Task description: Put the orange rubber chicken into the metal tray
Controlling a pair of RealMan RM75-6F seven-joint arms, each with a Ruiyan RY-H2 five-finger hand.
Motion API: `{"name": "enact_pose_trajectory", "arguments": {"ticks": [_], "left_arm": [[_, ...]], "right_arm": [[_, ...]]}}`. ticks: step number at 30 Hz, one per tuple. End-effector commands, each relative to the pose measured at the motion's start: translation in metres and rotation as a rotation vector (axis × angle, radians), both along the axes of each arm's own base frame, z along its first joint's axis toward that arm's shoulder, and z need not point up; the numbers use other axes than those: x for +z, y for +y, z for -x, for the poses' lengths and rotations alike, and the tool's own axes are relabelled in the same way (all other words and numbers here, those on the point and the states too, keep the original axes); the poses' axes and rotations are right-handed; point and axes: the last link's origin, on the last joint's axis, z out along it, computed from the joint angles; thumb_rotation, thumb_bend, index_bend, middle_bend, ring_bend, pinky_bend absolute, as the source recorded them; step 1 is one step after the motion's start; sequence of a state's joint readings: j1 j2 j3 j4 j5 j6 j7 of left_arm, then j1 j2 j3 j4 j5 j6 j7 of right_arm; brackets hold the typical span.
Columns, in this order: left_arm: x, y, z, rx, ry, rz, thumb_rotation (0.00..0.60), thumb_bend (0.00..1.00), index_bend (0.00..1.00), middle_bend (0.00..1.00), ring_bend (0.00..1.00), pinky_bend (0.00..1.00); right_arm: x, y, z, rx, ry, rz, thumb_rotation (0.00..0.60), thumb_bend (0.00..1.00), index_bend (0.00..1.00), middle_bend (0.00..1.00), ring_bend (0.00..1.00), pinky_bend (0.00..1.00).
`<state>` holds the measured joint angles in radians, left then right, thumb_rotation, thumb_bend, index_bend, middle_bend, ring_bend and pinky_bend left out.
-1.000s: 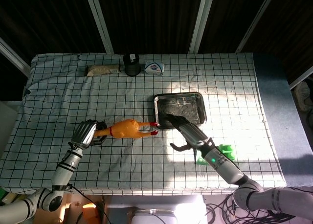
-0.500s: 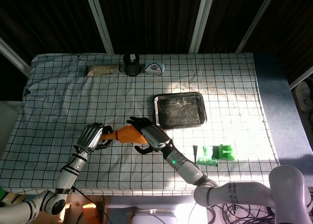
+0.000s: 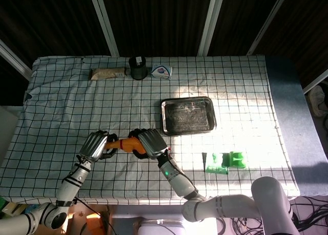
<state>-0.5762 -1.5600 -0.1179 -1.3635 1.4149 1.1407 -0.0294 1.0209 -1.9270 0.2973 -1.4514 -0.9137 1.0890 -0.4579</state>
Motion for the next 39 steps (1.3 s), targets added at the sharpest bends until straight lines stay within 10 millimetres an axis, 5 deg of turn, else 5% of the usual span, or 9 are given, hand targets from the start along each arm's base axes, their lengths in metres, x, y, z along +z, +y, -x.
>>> {"name": "enact_pose_trajectory", "arguments": {"ticks": [1, 8, 11, 13, 15, 30, 32, 35, 39], "left_arm": [[0.000, 0.000, 0.000, 0.000, 0.002, -0.001, 0.600, 0.84, 0.66, 0.79, 0.51, 0.48], [0.000, 0.001, 0.002, 0.015, 0.001, 0.007, 0.600, 0.84, 0.66, 0.79, 0.51, 0.48], [0.001, 0.002, 0.001, 0.014, 0.000, 0.003, 0.600, 0.84, 0.66, 0.79, 0.51, 0.48], [0.001, 0.001, 0.001, 0.016, -0.001, 0.003, 0.600, 0.84, 0.66, 0.79, 0.51, 0.48], [0.001, 0.000, 0.001, 0.018, -0.005, 0.010, 0.600, 0.84, 0.66, 0.79, 0.51, 0.48], [0.001, 0.000, -0.001, 0.016, -0.011, 0.025, 0.600, 0.84, 0.66, 0.79, 0.51, 0.48], [0.001, -0.001, -0.001, 0.015, -0.011, 0.026, 0.600, 0.84, 0.66, 0.79, 0.51, 0.48], [0.001, -0.001, -0.001, 0.015, -0.012, 0.025, 0.600, 0.84, 0.67, 0.79, 0.51, 0.48], [0.002, -0.002, -0.001, 0.014, -0.012, 0.024, 0.600, 0.84, 0.66, 0.79, 0.51, 0.48]], "right_arm": [[-0.003, 0.004, -0.001, 0.041, 0.011, 0.052, 0.600, 0.55, 1.00, 0.83, 0.89, 1.00], [-0.001, 0.004, 0.004, 0.054, 0.016, 0.065, 0.600, 0.52, 0.98, 0.84, 0.89, 0.99], [-0.002, 0.007, 0.010, 0.045, 0.036, -0.061, 0.600, 0.40, 0.48, 0.52, 0.47, 0.64], [0.001, 0.006, 0.011, 0.037, 0.041, -0.128, 0.600, 0.31, 0.08, 0.14, 0.11, 0.21], [0.006, 0.004, 0.010, 0.044, 0.037, -0.138, 0.600, 0.23, 0.00, 0.00, 0.00, 0.00], [0.009, 0.000, 0.013, 0.061, 0.030, -0.089, 0.600, 0.16, 0.01, 0.01, 0.00, 0.03], [0.009, 0.000, 0.010, 0.060, 0.022, -0.042, 0.600, 0.16, 0.19, 0.16, 0.14, 0.23], [0.005, 0.002, 0.010, 0.069, 0.035, 0.032, 0.600, 0.25, 0.68, 0.55, 0.62, 0.69], [0.002, 0.004, 0.008, 0.076, 0.018, 0.103, 0.600, 0.49, 0.99, 0.83, 0.90, 0.90]]}}
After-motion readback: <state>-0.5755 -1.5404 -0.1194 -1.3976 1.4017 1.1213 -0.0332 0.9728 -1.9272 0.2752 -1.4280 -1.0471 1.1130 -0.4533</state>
